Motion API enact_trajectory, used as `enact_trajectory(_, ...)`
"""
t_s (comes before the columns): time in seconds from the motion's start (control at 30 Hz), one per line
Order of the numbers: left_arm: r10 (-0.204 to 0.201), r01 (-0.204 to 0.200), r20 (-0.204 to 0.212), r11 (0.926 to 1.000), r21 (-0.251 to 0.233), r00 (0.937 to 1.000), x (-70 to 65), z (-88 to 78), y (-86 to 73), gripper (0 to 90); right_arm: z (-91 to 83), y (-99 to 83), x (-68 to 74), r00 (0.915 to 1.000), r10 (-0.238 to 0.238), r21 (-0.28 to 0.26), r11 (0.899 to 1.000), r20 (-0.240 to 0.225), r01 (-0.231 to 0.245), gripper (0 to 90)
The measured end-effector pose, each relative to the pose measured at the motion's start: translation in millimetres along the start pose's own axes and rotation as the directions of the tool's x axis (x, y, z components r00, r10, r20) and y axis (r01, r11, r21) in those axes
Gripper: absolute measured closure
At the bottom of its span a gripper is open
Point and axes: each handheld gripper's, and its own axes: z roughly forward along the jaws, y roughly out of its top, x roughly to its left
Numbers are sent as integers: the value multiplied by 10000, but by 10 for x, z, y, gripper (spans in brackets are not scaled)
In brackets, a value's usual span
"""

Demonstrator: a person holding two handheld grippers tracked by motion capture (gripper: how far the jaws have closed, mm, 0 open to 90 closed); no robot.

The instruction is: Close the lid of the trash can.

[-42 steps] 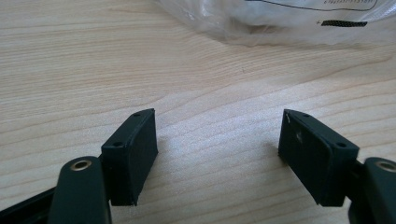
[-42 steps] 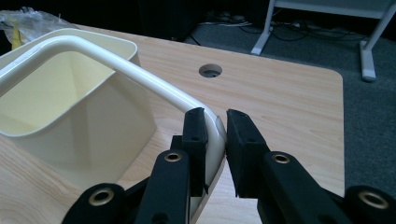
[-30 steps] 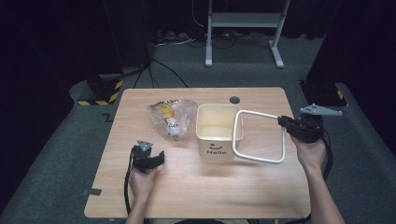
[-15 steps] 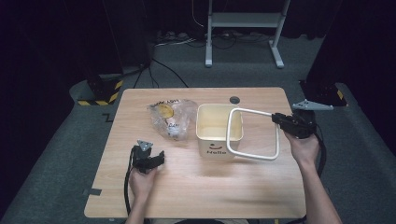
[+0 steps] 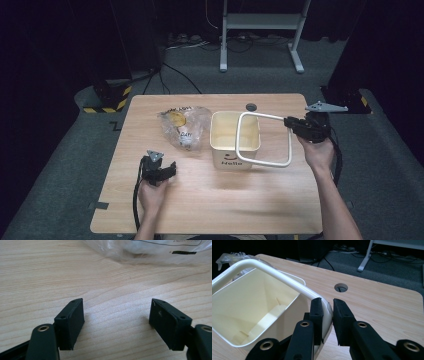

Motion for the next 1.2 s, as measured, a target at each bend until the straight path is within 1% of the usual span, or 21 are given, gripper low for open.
enact_trajectory(0.03, 1, -1, 0, 10000, 1, 10000, 0, 0, 0, 281, 12, 4, 0, 10000, -51, 13, 10000, -9, 51, 788)
enact_trajectory(0.33, -1, 1, -2, 10000, -1, 10000, 0, 0, 0, 281, 137, 58, 17, 9999, 24, 207, 9998, -154, -20, 788)
enact_trajectory(0.4, 0, 0, 0, 10000, -1, 10000, 0, 0, 0, 281, 161, 71, 13, 9999, -14, 213, 9998, -157, 17, 788)
enact_trajectory(0.5, 3, -3, 0, 10000, 1, 10000, 0, 0, 0, 281, 188, 84, 26, 9998, 50, 196, 9998, -214, -46, 788)
enact_trajectory(0.7, 1, -1, -2, 10000, 0, 10000, 0, 0, 0, 281, 226, 121, 72, 9996, -60, 193, 9998, -268, 66, 788)
enact_trajectory(0.83, 0, 0, 0, 10000, 1, 10000, 0, 0, 0, 281, 258, 137, 76, 9996, -22, 227, 9997, -297, 29, 788)
enact_trajectory(1.2, -1, 1, 1, 10000, 1, 10000, 0, 0, 0, 281, 290, 196, 105, 9994, -129, 190, 9997, -312, 135, 789)
